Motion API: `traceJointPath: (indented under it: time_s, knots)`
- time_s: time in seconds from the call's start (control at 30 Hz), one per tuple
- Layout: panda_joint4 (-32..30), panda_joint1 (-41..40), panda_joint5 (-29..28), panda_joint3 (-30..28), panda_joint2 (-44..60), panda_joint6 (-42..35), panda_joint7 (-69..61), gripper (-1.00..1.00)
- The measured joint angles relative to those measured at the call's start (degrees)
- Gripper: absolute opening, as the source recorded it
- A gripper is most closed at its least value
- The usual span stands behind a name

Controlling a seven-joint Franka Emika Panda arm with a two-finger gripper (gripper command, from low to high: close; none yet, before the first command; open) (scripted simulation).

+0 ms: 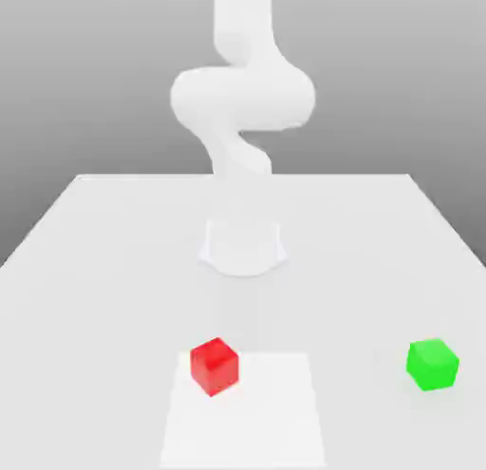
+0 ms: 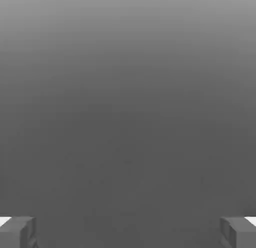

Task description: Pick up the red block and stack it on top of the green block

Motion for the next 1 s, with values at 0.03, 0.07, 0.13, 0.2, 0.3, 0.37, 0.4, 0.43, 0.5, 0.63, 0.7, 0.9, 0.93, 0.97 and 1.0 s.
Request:
traceJointPath:
  time_s: [0.03, 0.07, 0.13, 0.2, 0.3, 0.37, 0.4, 0.43, 0.5, 0.63, 0.7, 0.9, 0.93, 0.97, 1.0]
  knots:
    - [-1.5, -1.2, -0.3, 1.0, 2.0, 1.4, 2.4, 0.00]
    - [-3.1, -2.3, -0.6, 1.9, 4.0, 2.7, 4.7, 0.00]
    - [-6.0, -4.2, -1.3, 3.4, 8.0, 5.3, 9.4, 0.00]
    - [-8.9, -6.3, -1.8, 4.8, 11.9, 7.9, 13.8, 0.00]
    - [-13.4, -9.0, -2.3, 6.5, 17.8, 11.8, 20.6, 0.00]
    - [-16.4, -10.6, -2.5, 7.3, 21.9, 14.5, 25.0, 0.00]
    - [-18.0, -11.4, -2.5, 7.6, 24.1, 16.0, 27.3, 0.00]
    - [-19.6, -12.0, -2.4, 7.8, 26.3, 17.4, 29.6, 0.00]
    - [-22.9, -13.0, -1.7, 8.0, 31.0, 20.6, 34.0, 0.00]
    - [-27.6, -13.7, 0.9, 7.7, 40.1, 27.2, 39.8, 0.00]
    - [-27.4, -14.0, -0.1, 7.4, 43.2, 29.7, 41.1, 0.00]
    - [-26.4, -11.0, -5.7, 3.2, 52.1, 37.3, 45.3, 0.00]
    - [-26.2, -10.2, -6.3, 2.2, 53.6, 38.5, 45.7, -1.00]
    - [-26.2, -10.2, -6.3, 2.2, 53.6, 38.5, 45.7, -1.00]
    - [-26.2, -10.2, -6.3, 2.2, 53.6, 38.6, 45.7, -1.00]
